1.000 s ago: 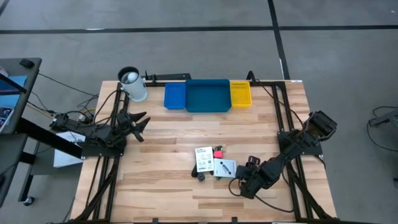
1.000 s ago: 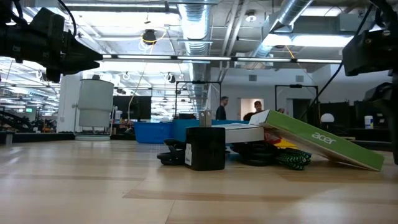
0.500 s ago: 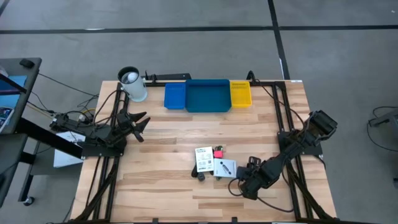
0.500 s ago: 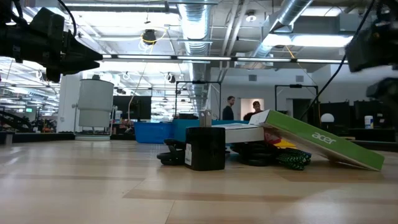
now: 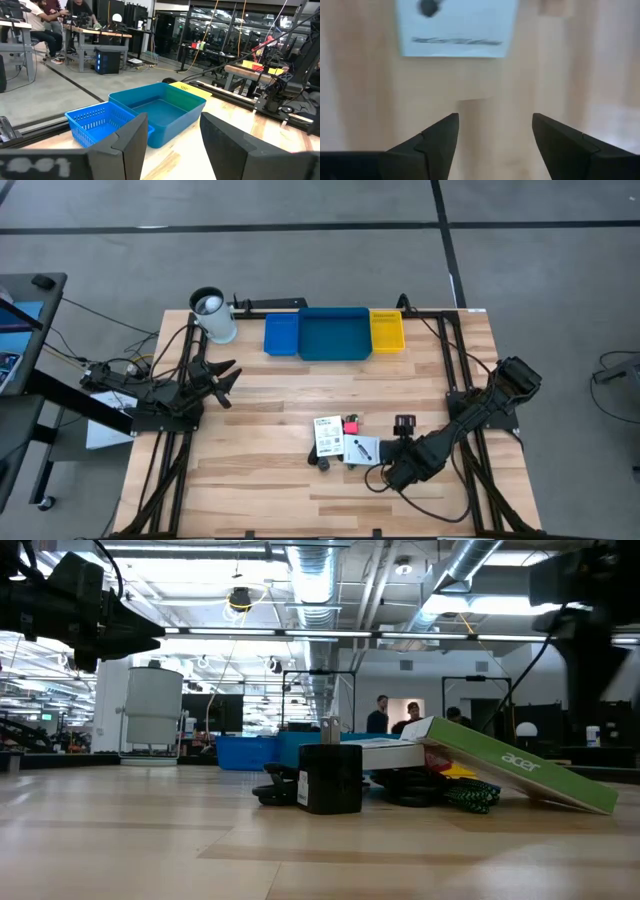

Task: Pick and place items into bin
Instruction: Put the pink charger adapter into the yellow basket

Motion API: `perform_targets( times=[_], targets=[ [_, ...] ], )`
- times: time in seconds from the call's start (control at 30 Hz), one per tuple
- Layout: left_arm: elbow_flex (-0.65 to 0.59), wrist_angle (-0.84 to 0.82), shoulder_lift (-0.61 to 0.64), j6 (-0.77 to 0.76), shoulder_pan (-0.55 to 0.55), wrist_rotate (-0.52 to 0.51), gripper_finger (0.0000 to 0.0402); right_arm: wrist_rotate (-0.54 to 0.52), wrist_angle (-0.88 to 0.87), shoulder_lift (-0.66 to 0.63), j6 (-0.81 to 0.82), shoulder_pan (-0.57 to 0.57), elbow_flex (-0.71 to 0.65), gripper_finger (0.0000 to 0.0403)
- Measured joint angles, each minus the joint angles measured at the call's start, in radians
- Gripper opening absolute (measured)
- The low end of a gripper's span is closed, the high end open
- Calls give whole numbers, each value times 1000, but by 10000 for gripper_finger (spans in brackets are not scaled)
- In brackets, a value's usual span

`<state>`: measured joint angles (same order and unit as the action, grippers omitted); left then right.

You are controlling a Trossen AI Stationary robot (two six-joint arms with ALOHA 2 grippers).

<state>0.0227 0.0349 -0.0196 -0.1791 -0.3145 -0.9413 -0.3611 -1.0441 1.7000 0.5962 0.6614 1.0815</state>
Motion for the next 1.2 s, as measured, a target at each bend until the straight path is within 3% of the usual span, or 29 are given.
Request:
perform_targets(
  times=[0.4,0.77,1.03,1.2],
  targets=[
    [0,0,0,0,0,0,171,-96,-84,0,-293,-161,8,248],
    [0,0,0,0,0,0,171,-191,-152,-67,-443,-453,8,248],
    [0,0,0,0,0,0,171,-53,-60,-337,-538,-663,7,248],
    [0,0,0,0,0,0,171,136,264,-590,-583,-757,-28,248]
  ],
)
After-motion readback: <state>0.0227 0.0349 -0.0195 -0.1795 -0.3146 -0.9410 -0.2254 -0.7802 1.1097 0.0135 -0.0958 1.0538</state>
